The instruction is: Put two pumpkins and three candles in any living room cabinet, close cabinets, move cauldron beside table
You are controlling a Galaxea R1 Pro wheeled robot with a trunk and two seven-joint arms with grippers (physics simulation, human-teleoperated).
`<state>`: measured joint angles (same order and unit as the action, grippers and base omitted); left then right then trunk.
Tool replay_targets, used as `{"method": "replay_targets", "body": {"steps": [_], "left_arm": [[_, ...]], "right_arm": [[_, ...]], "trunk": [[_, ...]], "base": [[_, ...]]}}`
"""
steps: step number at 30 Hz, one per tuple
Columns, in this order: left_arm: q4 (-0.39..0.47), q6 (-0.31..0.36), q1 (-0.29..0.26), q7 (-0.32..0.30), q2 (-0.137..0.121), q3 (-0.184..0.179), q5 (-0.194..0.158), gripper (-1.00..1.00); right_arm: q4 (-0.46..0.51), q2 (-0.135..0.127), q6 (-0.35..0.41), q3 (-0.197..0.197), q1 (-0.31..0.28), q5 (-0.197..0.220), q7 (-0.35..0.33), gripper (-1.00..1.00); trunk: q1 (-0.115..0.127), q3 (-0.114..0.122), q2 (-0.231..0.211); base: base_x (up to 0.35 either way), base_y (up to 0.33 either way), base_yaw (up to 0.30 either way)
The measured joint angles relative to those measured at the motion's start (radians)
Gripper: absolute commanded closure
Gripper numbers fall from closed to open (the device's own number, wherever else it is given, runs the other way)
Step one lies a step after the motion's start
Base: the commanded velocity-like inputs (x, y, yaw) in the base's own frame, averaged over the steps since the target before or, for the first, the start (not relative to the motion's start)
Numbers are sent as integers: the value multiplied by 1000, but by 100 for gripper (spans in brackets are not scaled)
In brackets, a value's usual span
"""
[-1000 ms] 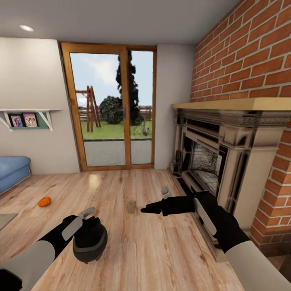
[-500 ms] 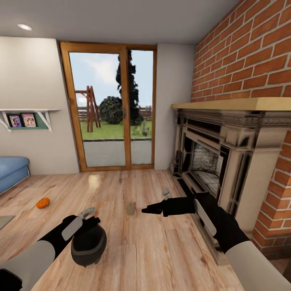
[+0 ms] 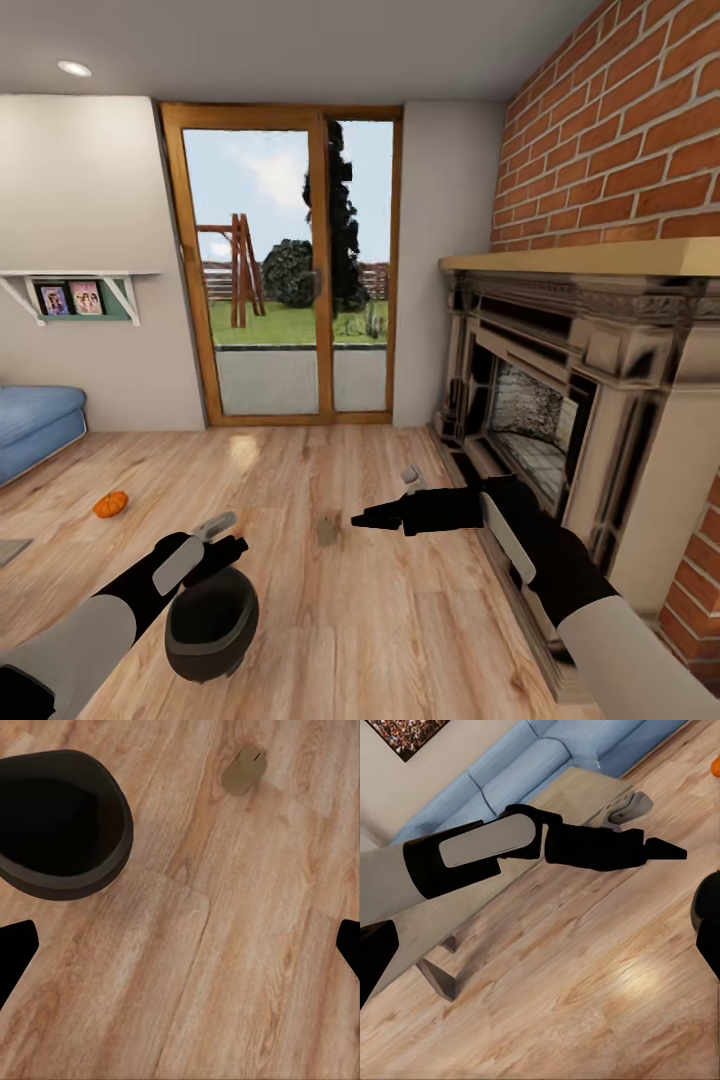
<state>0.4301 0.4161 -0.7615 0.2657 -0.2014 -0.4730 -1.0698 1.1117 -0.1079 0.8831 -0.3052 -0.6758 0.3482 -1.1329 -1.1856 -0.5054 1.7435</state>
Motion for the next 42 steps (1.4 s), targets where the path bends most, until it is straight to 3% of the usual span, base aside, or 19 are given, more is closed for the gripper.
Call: {"method": "replay_targets", "body": {"steps": [17,42], "left_arm": [[0,0,0,0,0,-1,0,-100],[-2,0,0,0,0,0,-1,-100]], "right_arm": [[1,0,0,-1,0,1,-1,-100],[0,0,0,0,0,2,-1,-100]], "trunk": [[0,0,0],[0,0,0]], "base": [[264,-192,54],[331,-6,21]]}}
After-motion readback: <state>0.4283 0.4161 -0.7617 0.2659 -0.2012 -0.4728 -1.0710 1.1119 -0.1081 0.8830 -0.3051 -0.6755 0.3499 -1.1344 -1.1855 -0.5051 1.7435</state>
